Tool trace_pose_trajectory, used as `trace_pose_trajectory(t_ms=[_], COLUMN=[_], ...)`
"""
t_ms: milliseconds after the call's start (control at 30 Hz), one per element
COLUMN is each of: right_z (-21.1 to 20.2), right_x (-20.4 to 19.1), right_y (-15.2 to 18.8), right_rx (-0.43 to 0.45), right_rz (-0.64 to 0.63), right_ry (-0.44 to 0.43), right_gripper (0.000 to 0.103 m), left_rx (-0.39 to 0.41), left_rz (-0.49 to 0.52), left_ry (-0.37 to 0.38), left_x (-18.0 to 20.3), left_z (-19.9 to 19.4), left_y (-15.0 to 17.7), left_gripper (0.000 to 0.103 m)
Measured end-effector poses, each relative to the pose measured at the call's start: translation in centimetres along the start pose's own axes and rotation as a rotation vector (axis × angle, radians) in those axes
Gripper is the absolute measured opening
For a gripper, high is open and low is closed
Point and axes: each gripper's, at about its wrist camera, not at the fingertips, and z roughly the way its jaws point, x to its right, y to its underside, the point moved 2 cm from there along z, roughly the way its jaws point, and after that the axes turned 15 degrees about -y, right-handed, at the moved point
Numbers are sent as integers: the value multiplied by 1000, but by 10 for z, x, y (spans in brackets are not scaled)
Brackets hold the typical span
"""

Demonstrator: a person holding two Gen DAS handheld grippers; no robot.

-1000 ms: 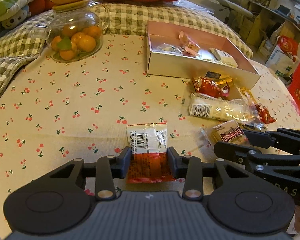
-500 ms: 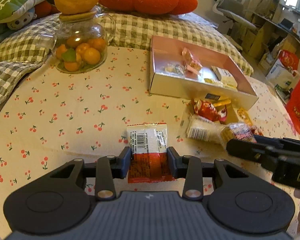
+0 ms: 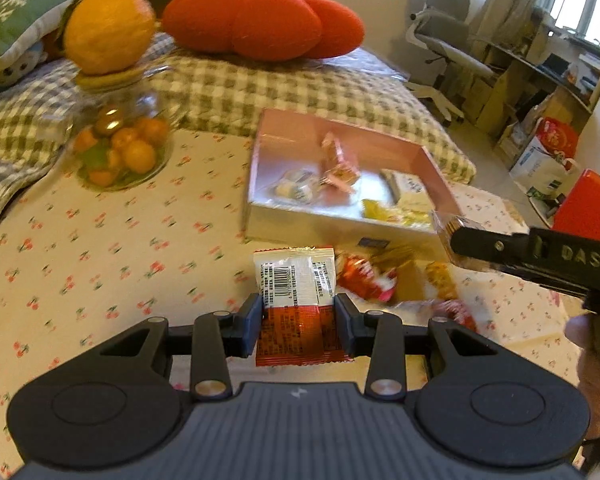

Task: Organize snacks
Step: 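Carry both held snacks over the tray and open both tools to drop them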

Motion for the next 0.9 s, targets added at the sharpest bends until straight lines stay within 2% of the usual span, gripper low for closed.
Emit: trace_pose_trajectory(t_ms=[367,700,900], right_z=[0,21,26], right_x=[57,80,94], right_y=[-35,-38,-37], right_rx=[105,97,106], right_rz=[196,245,273], right_ry=[11,28,28], right_gripper=[42,42,42], left_rx=[-4,-75,-85], left_rz=[18,50,51], left_ry=[28,14,-8], left_x=[47,70,75], left_z=[39,86,104], left_y=[-52,-72,-77], left_gripper=[36,36,36])
